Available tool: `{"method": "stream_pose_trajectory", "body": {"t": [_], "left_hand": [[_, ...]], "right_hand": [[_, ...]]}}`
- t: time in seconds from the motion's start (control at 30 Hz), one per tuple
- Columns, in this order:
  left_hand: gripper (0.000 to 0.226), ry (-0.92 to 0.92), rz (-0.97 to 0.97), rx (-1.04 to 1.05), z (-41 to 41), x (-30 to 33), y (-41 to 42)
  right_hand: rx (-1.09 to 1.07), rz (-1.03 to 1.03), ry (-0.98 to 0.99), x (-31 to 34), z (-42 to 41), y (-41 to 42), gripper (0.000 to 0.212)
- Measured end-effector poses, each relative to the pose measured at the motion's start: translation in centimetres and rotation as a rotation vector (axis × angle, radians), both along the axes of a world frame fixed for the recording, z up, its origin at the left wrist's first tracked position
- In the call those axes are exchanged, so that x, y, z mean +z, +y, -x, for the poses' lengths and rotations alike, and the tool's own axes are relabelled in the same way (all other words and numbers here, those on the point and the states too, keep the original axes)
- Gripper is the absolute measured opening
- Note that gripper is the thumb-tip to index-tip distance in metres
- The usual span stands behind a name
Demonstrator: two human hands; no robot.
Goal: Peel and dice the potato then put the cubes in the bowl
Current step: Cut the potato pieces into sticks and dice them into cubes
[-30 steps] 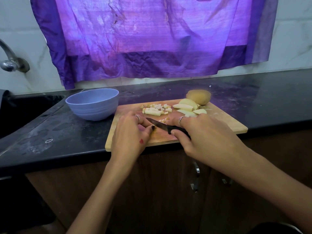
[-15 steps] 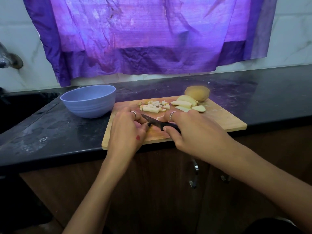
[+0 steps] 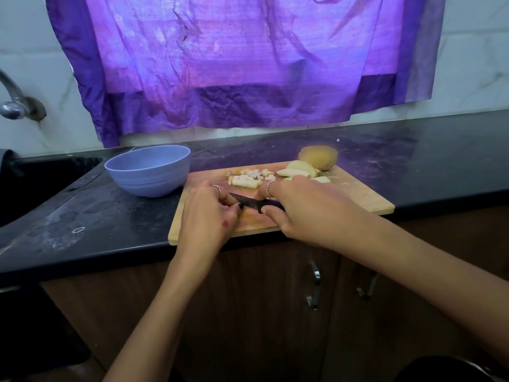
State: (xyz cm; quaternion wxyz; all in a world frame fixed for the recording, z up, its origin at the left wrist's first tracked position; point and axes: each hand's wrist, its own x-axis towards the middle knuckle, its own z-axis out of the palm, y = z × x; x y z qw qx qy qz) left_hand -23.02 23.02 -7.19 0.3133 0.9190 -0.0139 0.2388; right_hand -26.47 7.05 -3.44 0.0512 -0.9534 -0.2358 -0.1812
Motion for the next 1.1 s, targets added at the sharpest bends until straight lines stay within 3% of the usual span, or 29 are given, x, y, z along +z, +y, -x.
{"method": "stream_pose_trajectory", "body": {"t": [0.17, 0.33, 0.43, 0.57, 0.67, 0.8, 0.97, 1.1], "left_hand": [[0.009, -0.002, -0.016, 0.0, -0.2, -0.2, 0.1], [0.01, -0.005, -0.027, 0.004, -0.5, -0.2, 0.3], [0.012, 0.006, -0.063, -0.01, -0.6, 0.1, 0.5], [0.013, 0.042, -0.141, -0.012, -1.6, 1.0, 0.6], [0.015, 0.039, -0.199, -0.029, -2.9, 1.9, 0.7], [0.013, -0.024, -0.295, 0.005, -4.5, 3.0, 0.6], [0.018, -0.185, -0.18, 0.071, -5.4, 2.1, 1.5], [0.02, -0.222, -0.132, 0.095, -5.2, 1.2, 1.7]], "right_hand": [[0.034, -0.003, 0.021, -0.7, -0.7, 0.1, 0.024], [0.062, 0.171, -0.169, -1.0, -1.2, -0.1, 0.024], [0.024, 0.099, -0.256, -0.7, -1.7, -1.1, 0.035], [-0.08, -0.126, -0.151, -0.3, -2.3, -4.4, 0.033], [-0.081, -0.164, -0.102, -0.6, -2.3, -7.2, 0.028], [0.052, -0.166, 0.008, -0.5, -1.9, -9.7, 0.047], [0.095, -0.041, -0.062, -0.6, -3.8, -8.7, 0.028], [0.076, 0.028, -0.199, -0.7, -7.7, -6.7, 0.028]]}}
